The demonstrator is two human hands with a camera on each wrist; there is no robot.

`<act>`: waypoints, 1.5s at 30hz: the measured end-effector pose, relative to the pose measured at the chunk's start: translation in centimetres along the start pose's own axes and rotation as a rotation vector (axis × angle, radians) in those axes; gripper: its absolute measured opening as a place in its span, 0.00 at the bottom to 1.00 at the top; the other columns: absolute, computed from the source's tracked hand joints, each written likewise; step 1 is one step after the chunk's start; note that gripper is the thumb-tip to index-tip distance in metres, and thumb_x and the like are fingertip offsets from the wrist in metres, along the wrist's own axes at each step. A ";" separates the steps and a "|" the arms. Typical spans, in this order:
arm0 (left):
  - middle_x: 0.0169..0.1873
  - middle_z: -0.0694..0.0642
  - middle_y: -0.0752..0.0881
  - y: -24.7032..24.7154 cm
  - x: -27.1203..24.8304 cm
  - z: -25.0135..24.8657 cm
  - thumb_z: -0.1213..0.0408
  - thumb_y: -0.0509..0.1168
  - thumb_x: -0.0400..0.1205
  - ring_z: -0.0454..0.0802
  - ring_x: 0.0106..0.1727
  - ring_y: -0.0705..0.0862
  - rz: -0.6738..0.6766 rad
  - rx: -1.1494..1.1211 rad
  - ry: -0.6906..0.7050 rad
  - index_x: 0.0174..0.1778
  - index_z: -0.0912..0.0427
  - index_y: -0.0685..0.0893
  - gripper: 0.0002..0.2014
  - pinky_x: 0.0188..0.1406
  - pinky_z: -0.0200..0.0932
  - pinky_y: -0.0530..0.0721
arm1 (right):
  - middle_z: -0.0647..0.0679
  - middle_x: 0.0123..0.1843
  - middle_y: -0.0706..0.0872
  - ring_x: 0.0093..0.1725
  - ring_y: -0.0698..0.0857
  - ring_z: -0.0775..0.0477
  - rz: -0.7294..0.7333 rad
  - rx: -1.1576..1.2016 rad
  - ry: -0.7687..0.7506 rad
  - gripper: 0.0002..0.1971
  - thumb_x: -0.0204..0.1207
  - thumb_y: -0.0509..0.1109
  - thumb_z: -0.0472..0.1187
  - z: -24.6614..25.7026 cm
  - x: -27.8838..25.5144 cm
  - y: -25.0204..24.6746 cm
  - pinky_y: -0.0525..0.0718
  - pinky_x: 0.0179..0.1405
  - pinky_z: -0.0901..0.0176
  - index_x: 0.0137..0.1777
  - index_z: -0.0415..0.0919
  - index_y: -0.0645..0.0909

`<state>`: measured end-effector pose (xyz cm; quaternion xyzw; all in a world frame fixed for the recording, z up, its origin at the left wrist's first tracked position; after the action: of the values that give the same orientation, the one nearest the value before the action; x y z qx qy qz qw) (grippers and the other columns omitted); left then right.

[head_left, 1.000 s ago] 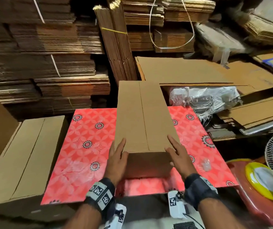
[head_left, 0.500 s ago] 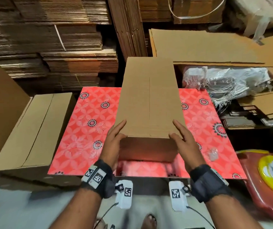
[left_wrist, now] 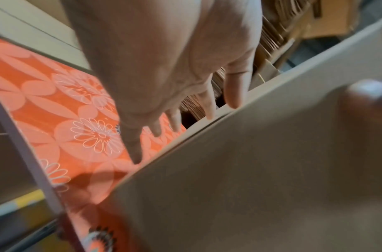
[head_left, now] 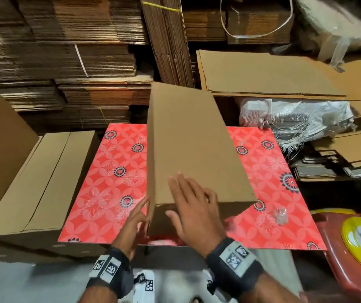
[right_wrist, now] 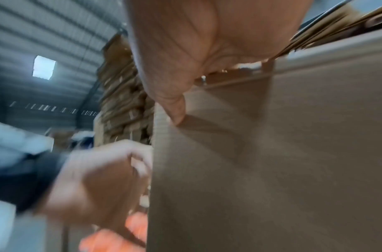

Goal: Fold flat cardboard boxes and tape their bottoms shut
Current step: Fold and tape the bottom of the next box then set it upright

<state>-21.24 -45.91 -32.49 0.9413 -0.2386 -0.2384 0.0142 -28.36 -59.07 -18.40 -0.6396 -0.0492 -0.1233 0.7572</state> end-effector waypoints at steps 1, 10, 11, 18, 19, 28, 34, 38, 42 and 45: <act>0.73 0.53 0.83 -0.5 -0.1 -0.1 0.68 0.59 0.83 0.59 0.69 0.82 -0.009 -0.045 -0.009 0.74 0.30 0.78 0.29 0.67 0.66 0.81 | 0.47 0.87 0.68 0.79 0.72 0.44 0.049 -0.032 -0.034 0.41 0.77 0.71 0.60 1.0 0.2 2.0 0.75 0.63 0.41 0.87 0.47 0.63; 0.57 0.37 0.89 -1.2 -1.4 -0.7 0.78 0.69 0.81 0.42 0.63 0.85 -0.008 0.145 0.045 0.70 0.44 0.78 0.28 0.56 0.48 0.84 | 0.44 0.85 0.70 0.79 0.71 0.42 0.122 -0.033 0.056 0.44 0.73 0.77 0.55 3.1 3.8 6.0 0.66 0.64 0.39 0.86 0.45 0.64; 0.56 0.34 0.89 -1.0 -1.2 -1.1 0.70 0.73 0.81 0.38 0.62 0.84 -0.029 0.174 0.073 0.69 0.44 0.78 0.24 0.57 0.47 0.83 | 0.44 0.85 0.69 0.79 0.71 0.41 0.132 -0.014 0.047 0.44 0.74 0.76 0.56 3.2 4.0 5.6 0.67 0.64 0.38 0.87 0.45 0.63; 0.78 0.40 0.74 -2.6 1.0 -1.3 0.43 0.77 0.76 0.45 0.80 0.72 -0.078 0.240 0.136 0.82 0.41 0.69 0.39 0.83 0.62 0.68 | 0.52 0.91 0.55 0.88 0.56 0.48 -0.262 0.495 0.416 0.51 0.65 0.72 0.56 -8.6 0.1 -2.2 0.58 0.81 0.33 0.89 0.53 0.53; 0.79 0.38 0.72 -2.7 1.2 -0.9 0.41 0.78 0.74 0.45 0.80 0.71 -0.071 0.200 0.118 0.82 0.38 0.68 0.41 0.83 0.63 0.66 | 0.51 0.90 0.56 0.88 0.58 0.47 -0.306 0.609 0.519 0.53 0.63 0.74 0.54 -11.1 -1.3 -1.7 0.59 0.83 0.31 0.88 0.52 0.54; 0.59 0.50 0.90 0.0 2.2 -0.1 0.72 0.74 0.81 0.51 0.66 0.86 -0.032 0.103 0.093 0.67 0.50 0.80 0.21 0.69 0.50 0.81 | 0.59 0.83 0.74 0.83 0.71 0.45 0.110 1.458 0.777 0.58 0.49 0.91 0.57 -16.8 -7.5 13.2 0.70 0.78 0.24 0.80 0.73 0.65; 0.59 0.59 0.90 0.8 2.9 1.2 0.60 0.84 0.67 0.56 0.61 0.89 -0.056 0.013 0.036 0.65 0.57 0.80 0.31 0.66 0.56 0.83 | 0.73 0.77 0.76 0.75 0.76 0.65 -0.080 1.042 0.587 0.51 0.57 0.84 0.60 -14.8 -7.3 2.9 0.76 0.72 0.60 0.82 0.69 0.66; 0.55 0.71 0.88 3.1 2.7 4.5 0.84 0.70 0.78 0.66 0.58 0.89 -0.121 -0.383 -0.087 0.62 0.66 0.76 0.19 0.57 0.59 0.89 | 0.65 0.90 0.57 0.90 0.54 0.56 -0.106 0.435 0.207 0.51 0.68 0.73 0.68 -11.3 -3.8 -2.7 0.59 0.82 0.43 0.89 0.66 0.52; 0.50 0.76 0.84 6.5 2.3 9.4 0.89 0.67 0.73 0.65 0.57 0.87 -0.159 -0.602 -0.191 0.64 0.72 0.76 0.23 0.57 0.59 0.90 | 0.54 0.89 0.62 0.89 0.59 0.49 0.016 0.046 -0.008 0.42 0.74 0.65 0.61 -5.7 0.8 -4.1 0.64 0.80 0.33 0.88 0.62 0.53; 0.54 0.76 0.84 7.8 2.3 11.9 0.86 0.68 0.69 0.62 0.55 0.86 -0.173 -0.688 -0.211 0.68 0.74 0.75 0.28 0.53 0.54 0.91 | 0.48 0.84 0.73 0.83 0.72 0.42 0.052 -0.090 -0.081 0.43 0.69 0.71 0.54 -3.0 2.0 -2.7 0.72 0.74 0.33 0.86 0.55 0.62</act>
<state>-28.35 -52.85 -42.94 0.8683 -0.0642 -0.4009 0.2850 -27.40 -62.64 -15.88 -0.6784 -0.0575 -0.0796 0.7281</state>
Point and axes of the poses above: each hand's wrist, its own x-axis towards the middle knuckle, its own y-axis out of the palm, z = x × y, the point moved 10 cm from there along x, towards the middle knuckle
